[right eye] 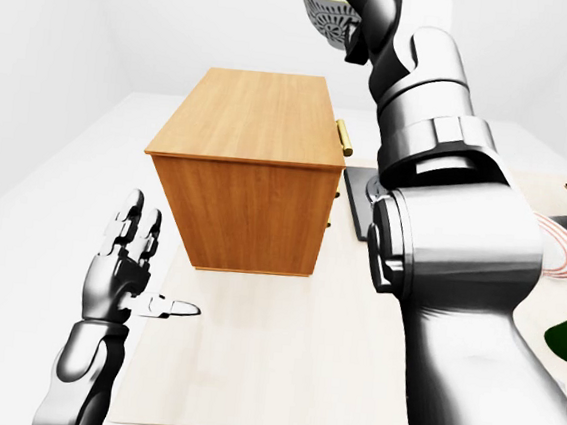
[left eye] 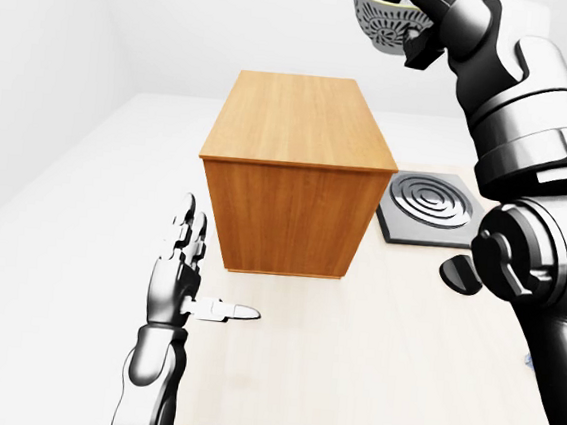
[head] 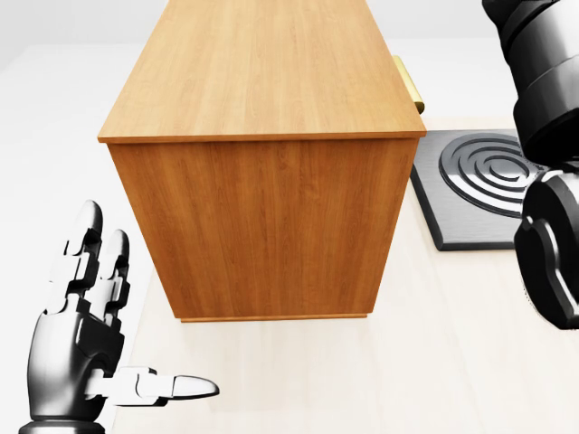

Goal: Put the bowl on the top of the cabinet.

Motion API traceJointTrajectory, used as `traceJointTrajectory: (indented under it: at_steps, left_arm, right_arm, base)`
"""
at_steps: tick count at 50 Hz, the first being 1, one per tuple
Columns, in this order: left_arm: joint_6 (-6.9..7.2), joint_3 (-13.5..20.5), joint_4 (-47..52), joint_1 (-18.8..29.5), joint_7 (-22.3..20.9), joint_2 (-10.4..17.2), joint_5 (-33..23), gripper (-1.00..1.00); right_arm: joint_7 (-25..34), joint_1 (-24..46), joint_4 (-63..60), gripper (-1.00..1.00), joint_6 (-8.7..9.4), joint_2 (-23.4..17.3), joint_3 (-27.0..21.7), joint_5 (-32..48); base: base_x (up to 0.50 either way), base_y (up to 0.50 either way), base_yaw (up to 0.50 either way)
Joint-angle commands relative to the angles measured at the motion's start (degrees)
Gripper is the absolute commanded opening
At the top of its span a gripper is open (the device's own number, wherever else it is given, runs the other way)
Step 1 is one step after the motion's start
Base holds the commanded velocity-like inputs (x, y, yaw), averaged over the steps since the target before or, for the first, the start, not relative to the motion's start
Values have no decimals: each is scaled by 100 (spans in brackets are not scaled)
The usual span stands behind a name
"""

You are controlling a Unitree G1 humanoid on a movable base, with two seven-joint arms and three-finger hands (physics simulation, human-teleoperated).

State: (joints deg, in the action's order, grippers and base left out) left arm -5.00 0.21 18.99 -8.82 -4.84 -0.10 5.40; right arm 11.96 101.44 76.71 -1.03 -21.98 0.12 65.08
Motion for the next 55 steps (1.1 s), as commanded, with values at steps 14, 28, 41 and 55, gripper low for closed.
traceJointTrajectory:
  at_steps: [14, 28, 41, 55]
  left_arm:
    - [0, 30, -52, 24, -45, 4, 37, 100]
    - [0, 32, -52, 22, -56, 3, 28, 100]
    - [0, 22, -88, 18, -77, 1, 29, 100]
    - [0, 33, -71, 45, -88, 9, 46, 100]
  right_arm:
    - [-151, 163, -103, -100, -44, 992, 132, 365]
    - [-386, -257, -109, -100, -75, 1213, 189, 346]
    - [-528, -565, -122, -100, -93, 1418, 263, 353]
    - [-619, -786, -131, -100, -140, 1609, 315, 371]
  base:
    - [0, 0, 0]
    - [0, 0, 0]
    - [0, 0, 0]
    - [0, 0, 0]
